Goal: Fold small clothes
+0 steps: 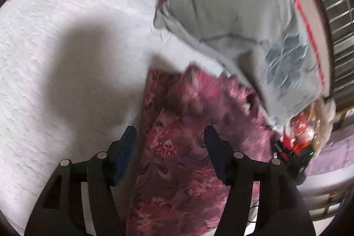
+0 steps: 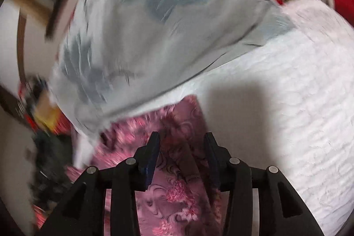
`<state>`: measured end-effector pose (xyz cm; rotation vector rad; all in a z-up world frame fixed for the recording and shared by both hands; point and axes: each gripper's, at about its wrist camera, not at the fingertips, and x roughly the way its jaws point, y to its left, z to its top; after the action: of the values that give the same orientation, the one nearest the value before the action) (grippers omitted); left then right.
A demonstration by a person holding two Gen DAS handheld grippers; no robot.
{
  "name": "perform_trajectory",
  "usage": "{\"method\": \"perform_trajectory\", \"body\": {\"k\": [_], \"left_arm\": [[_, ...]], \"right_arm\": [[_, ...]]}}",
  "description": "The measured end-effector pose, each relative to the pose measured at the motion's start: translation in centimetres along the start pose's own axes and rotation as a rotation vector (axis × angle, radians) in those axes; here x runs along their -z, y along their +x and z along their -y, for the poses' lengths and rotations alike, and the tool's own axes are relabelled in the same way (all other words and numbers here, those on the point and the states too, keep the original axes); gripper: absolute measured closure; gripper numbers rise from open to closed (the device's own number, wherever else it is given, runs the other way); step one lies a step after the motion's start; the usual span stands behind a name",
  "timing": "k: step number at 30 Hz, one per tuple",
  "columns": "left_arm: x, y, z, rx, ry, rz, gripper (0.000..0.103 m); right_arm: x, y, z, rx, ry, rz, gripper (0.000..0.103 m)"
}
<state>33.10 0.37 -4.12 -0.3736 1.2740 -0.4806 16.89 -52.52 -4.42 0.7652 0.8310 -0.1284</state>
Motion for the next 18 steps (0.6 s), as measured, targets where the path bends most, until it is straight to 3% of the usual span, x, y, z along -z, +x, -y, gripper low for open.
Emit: {"method": "perform_trajectory", "body": {"k": [3,4,5,6,7,10,13,16,18], "left_arm": [[-0.2,1.9,0.5,-0.035,-0.015,-0.034,0.042],[-0.3,2.0,0.7,-0.051,-0.014,-0.028,0.050],[-0.6,2.0,1.0,-0.065,-0.006,-0.015,0.062],[-0.9,1.9,1.3,-0.078,0.003,-0.004,0.088],[-1.2,1.6,1.4,-0.072,0.001,0.004,0.092],[-2.3,0.4,0.9,-0.081,-0.024,0.076,0.098],[-3.5,0.2,-0.2,-0.130,-0.051,0.114,0.102],[-4.4,0.3,-1.6,-0.177,-0.086,0.121,0.102],[-4.7,0.1,-2.4,-0.117,-0.108,0.103,0.101]], "right_arm": [[0.8,1.6,-1.7,0.060,-0.077,-0.021,0.058],[0.9,2.0,-2.4,0.099,-0.112,-0.031,0.059],[1.0,2.1,-3.0,0.107,-0.149,-0.035,0.077],[1.0,2.0,-3.6,0.102,-0.182,-0.029,0.092],[0.8,1.3,-4.1,0.102,-0.205,-0.006,0.096],[-0.8,-1.9,-4.6,0.004,-0.179,0.125,0.099],[-2.5,-2.7,-3.2,-0.014,-0.104,0.182,0.100],[-3.1,-1.1,-0.4,0.037,-0.009,0.147,0.100],[-2.9,0.3,1.0,0.079,0.044,0.099,0.099]]}}
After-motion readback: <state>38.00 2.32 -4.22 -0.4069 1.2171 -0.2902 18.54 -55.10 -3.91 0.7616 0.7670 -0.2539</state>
